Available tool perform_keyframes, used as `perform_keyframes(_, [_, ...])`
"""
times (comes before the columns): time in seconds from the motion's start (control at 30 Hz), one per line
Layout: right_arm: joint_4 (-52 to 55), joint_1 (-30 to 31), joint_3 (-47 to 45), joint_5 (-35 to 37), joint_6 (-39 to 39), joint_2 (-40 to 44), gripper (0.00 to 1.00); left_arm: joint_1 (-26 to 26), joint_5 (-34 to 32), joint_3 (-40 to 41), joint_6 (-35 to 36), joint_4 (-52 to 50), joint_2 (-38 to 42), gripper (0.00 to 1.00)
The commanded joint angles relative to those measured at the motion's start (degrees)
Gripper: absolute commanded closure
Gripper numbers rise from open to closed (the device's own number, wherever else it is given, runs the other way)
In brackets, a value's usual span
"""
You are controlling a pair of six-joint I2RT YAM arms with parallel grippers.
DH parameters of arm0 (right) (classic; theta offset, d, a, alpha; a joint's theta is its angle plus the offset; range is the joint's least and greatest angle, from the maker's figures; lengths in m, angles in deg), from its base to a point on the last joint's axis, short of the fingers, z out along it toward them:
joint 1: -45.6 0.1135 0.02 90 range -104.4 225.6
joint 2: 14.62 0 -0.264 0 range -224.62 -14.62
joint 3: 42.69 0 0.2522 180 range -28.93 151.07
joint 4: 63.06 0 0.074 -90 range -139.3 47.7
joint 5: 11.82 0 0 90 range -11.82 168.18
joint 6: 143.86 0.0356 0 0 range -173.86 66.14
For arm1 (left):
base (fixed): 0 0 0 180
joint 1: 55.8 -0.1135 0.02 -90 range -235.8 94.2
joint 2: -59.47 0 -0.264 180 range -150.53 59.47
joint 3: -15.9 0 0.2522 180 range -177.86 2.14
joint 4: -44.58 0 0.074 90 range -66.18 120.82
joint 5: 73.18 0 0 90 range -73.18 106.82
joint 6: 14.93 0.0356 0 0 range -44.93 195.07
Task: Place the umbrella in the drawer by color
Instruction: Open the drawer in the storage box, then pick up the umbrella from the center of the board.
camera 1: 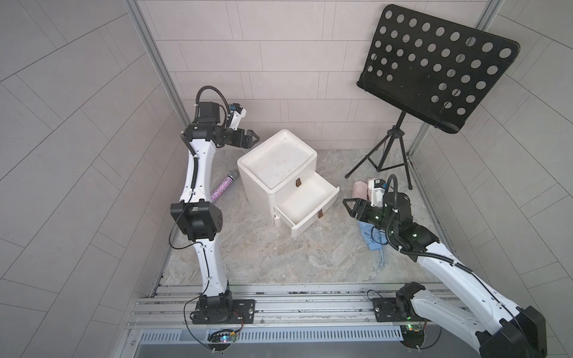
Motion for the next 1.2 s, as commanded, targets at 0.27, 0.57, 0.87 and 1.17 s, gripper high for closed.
perform_keyframes(0.27, [26.81,-5.77,13.97,5.65,-14.22,-13.05,0.30,-0.91,2.34,3.28,1.80,-9.28,12.97,0.04])
perform_keyframes(0.57, [31.27,-8.65,14.24,11.77,-18.17,-19.89,0.30,-0.74,12.94,20.47,1.86,-12.29,27.07,0.04])
perform_keyframes(0.87, [31.30,-11.12,15.00,11.38,-19.96,-29.42,0.30,4.12,20.71,33.00,2.72,-17.10,34.26,0.04])
perform_keyframes(1.17, [28.69,-11.94,15.69,11.25,-20.57,-35.04,0.30,16.22,16.04,41.44,3.47,-18.22,40.38,0.04])
